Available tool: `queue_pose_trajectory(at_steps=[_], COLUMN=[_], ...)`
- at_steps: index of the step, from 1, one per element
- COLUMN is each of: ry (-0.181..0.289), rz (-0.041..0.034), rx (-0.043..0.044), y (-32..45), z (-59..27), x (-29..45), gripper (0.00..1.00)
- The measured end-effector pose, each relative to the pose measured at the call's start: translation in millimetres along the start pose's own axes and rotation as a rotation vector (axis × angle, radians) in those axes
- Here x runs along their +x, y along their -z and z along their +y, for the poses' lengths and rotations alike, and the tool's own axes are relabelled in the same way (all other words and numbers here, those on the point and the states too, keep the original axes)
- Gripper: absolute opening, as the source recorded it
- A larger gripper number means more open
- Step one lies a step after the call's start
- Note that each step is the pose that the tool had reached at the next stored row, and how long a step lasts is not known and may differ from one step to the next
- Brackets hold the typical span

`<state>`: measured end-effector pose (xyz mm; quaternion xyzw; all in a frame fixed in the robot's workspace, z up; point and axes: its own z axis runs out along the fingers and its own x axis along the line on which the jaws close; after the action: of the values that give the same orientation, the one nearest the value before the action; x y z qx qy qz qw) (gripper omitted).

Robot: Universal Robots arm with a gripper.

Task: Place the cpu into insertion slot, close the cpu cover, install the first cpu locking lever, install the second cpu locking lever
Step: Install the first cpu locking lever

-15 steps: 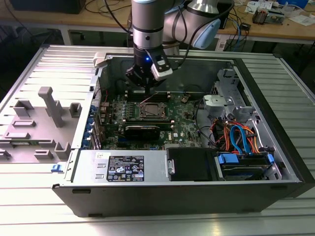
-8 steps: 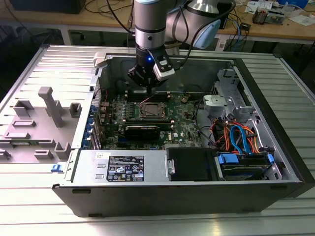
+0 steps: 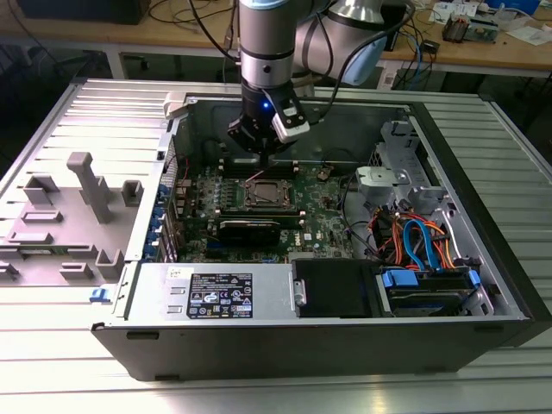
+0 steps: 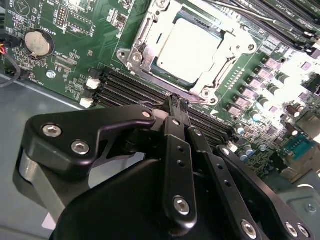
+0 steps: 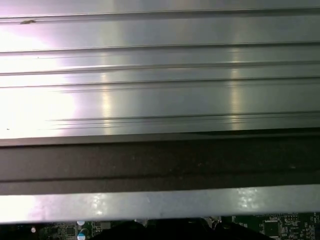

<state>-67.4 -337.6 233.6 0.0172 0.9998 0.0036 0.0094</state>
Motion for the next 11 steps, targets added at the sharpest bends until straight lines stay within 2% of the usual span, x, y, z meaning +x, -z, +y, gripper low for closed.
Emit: queue_pose_trajectory(at_steps=[5,11], ry=[0.000,0.000], rz=[-0.0003,-0.0016], rx=[0.0000,-0.0001], y=[-1.7,-1.7], z=[0.0,-0.1], x=[-0.6,3.5], gripper=[0.11,0.11])
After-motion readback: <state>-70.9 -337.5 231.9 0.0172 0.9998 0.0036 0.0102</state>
